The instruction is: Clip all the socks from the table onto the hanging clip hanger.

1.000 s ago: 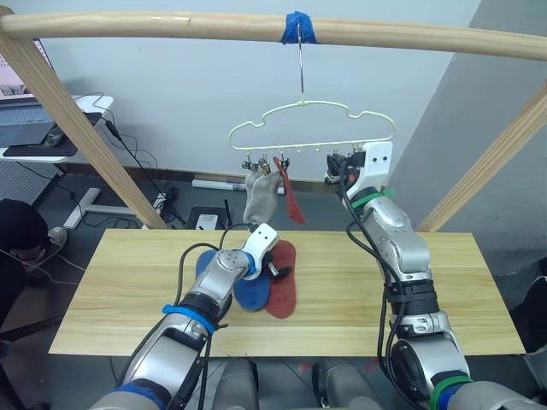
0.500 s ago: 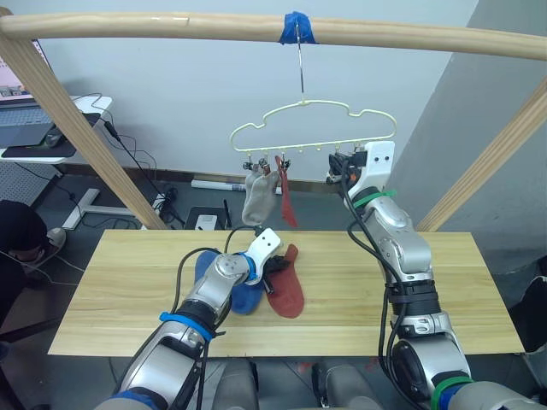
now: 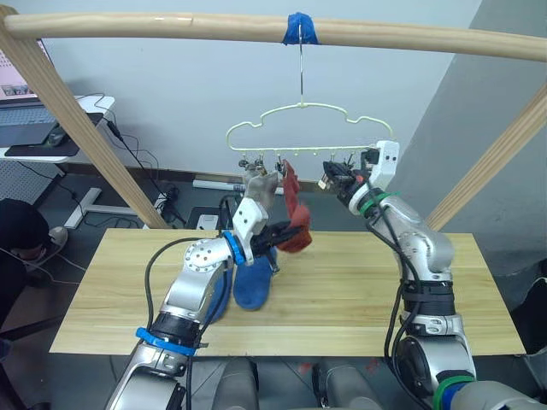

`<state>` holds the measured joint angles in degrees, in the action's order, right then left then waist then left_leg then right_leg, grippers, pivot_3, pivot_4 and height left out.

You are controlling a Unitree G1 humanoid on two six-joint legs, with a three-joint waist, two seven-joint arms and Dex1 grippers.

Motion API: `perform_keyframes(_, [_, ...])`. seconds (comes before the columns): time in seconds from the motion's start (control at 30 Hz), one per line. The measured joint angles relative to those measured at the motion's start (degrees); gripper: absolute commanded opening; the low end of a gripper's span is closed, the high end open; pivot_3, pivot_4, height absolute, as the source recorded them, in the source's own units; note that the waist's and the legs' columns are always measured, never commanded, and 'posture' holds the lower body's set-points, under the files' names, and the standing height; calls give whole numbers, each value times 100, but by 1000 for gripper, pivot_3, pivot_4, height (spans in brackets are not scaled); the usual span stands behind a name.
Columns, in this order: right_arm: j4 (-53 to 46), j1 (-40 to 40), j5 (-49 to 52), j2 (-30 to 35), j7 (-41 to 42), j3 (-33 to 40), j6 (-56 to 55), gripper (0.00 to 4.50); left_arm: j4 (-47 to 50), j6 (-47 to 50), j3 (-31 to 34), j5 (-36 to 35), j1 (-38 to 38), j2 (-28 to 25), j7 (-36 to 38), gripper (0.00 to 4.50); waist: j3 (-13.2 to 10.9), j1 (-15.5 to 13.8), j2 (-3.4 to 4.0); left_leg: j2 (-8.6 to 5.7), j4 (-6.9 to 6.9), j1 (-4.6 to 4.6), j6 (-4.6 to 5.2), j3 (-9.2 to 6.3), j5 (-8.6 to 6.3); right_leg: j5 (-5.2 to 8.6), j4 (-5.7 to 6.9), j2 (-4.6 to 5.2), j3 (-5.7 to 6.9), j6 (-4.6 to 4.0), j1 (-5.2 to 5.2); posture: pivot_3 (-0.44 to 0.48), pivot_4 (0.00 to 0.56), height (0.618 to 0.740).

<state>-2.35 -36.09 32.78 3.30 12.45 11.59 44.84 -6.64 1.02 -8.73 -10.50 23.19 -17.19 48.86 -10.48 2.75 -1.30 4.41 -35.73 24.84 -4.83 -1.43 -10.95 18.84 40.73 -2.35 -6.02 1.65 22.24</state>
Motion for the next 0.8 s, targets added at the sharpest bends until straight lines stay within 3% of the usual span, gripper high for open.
perform_keyframes(0.3, [-411, -267, 1508, -128, -842, 868, 1492, 89, 173, 1096, 115, -623, 279, 310, -153, 9, 0, 50, 0, 0, 4, 1, 1, 0, -1, 1, -1, -2, 0, 1, 5, -8, 147, 740])
perform_keyframes(0.8, [-435, -324, 2703, -179, -1603, 1038, 1956, 89, 227, 2120, 298, -1357, 446, 332, -33, 9, 0, 73, 0, 0, 5, 3, 1, 1, -1, 6, -5, -2, -1, 11, 6, -22, 155, 740])
